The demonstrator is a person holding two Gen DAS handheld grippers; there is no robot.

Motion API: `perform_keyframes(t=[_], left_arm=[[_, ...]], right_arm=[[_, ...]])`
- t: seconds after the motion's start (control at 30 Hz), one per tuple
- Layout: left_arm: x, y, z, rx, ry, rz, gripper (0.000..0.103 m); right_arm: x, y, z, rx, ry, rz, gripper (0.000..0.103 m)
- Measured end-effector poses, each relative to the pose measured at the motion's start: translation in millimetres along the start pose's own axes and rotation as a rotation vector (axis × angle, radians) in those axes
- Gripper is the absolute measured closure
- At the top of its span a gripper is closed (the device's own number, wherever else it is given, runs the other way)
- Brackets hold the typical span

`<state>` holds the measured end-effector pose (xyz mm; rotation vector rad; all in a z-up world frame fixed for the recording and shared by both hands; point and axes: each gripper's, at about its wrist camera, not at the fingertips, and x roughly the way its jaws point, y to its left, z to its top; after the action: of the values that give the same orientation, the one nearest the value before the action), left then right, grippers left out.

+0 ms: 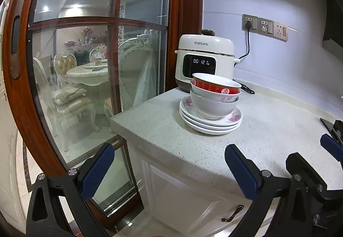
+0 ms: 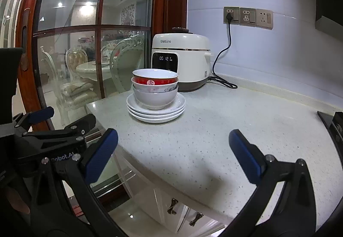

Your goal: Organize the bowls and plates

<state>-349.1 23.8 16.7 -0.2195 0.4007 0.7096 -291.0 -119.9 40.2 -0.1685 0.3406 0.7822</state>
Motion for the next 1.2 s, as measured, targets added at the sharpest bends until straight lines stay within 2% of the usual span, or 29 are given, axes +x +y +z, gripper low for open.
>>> perform_keyframes(t=[0.73,1.2], left_arm=[[5.8,-7.8,-4.3,0.029,0.020,0.000,0.000],[6.0,-6.4,-5.7,0.036,0.034,0.031,0.000]], right_arm=[[-0.4,-6.7,-2.2,0.008,0.013,-0.012,0.000],[-1.0,-6.2,-2.6,0.007,0.015,-0.003,0.000]])
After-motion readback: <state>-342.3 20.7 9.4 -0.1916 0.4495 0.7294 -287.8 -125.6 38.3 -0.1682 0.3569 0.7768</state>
